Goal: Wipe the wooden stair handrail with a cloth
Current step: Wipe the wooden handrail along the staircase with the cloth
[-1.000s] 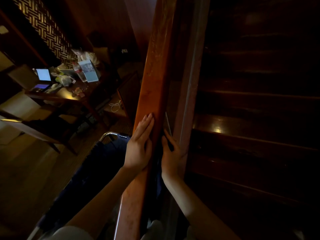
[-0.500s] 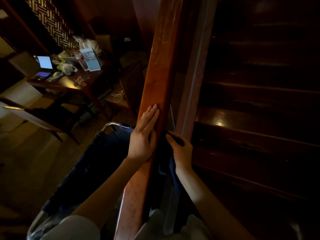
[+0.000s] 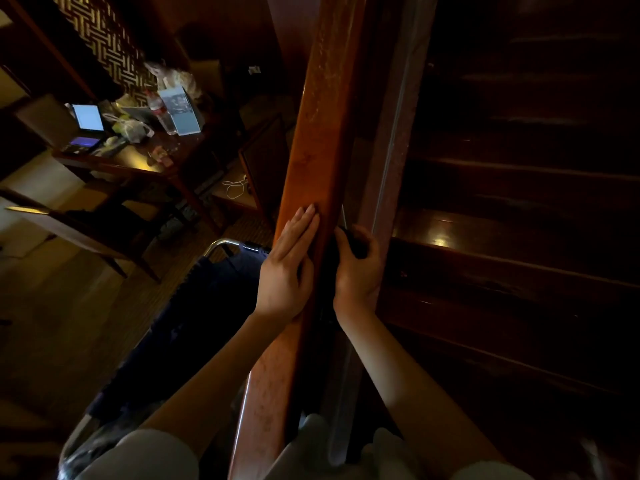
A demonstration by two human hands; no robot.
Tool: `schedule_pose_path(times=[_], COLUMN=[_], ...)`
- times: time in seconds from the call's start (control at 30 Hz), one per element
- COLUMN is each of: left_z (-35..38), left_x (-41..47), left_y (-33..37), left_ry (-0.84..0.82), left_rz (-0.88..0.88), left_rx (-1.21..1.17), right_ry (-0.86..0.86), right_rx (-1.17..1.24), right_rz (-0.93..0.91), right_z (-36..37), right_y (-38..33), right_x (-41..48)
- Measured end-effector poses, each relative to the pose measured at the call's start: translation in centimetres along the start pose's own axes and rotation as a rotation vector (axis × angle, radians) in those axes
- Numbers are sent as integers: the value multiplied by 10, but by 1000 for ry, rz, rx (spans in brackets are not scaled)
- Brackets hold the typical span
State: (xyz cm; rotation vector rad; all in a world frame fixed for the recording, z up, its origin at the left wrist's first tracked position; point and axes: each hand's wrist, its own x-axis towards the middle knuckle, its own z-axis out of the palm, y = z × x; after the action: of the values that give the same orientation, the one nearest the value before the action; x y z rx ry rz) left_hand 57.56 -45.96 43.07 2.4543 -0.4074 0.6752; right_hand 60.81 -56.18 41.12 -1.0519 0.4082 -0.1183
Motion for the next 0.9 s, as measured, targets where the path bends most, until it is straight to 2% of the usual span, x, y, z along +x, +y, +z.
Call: schedule_pose_path(times=[0.1,0.2,0.27,0.5,0.7,0.8,0.9], left_z=[1,2,2,1,2,1,2], left_x=[-1,-1,-1,1,1,1,2], left_y=[-2,-3,-2,0,0,0,-1], left_ry=[13,7,8,7,13,-4,-6], left_rz=[-3,-7,-9,-22,-26,-18,-17], left_rx=[-15,-18,-5,8,17,29,29], right_ry=[95,-75,-156,-162,-93,-115,-130], right_rx=[-37,88,126,152,143,153,127], right_rz=[97,344,402,292,133,161,255], right_z=[-3,-3,-6,-4,42,44,28], right_y=[5,2,1,-3,-49,-58,-37], right_x=[-4,-5,-4,-9,40,51,33])
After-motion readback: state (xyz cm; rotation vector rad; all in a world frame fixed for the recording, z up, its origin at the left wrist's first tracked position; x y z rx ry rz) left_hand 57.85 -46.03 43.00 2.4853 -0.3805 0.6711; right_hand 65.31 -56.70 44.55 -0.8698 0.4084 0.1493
